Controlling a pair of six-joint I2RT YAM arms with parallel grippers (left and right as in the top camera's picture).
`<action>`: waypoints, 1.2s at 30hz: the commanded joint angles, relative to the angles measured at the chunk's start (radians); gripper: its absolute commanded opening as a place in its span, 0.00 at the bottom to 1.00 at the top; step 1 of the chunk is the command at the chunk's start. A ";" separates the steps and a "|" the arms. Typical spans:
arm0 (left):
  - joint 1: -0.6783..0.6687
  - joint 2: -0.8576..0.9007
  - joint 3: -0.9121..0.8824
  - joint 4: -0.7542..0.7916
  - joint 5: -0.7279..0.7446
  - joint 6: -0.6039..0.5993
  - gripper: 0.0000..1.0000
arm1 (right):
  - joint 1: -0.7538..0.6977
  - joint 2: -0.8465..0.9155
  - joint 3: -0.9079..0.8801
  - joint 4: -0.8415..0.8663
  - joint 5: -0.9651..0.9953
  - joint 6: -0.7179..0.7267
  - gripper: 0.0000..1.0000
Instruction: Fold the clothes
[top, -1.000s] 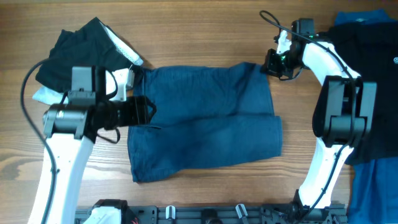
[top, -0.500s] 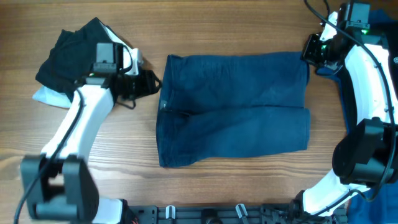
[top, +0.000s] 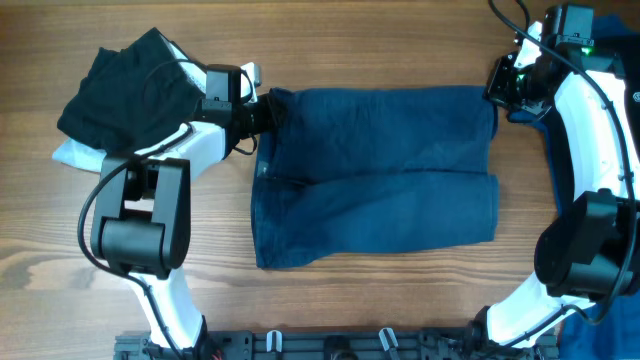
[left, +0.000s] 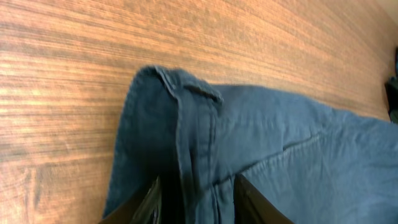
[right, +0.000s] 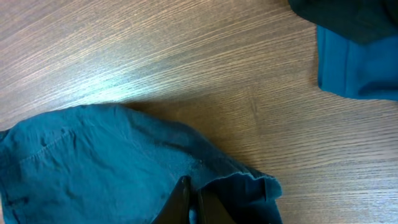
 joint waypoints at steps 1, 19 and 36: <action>0.006 0.027 0.008 0.051 -0.045 -0.021 0.36 | 0.008 0.009 -0.001 -0.003 0.017 -0.016 0.04; 0.003 0.105 0.008 0.201 -0.004 -0.060 0.04 | 0.008 0.009 -0.001 -0.003 -0.006 -0.014 0.04; 0.056 -0.529 0.031 -0.123 0.217 0.146 0.04 | -0.133 -0.302 0.007 0.003 -0.058 0.088 0.04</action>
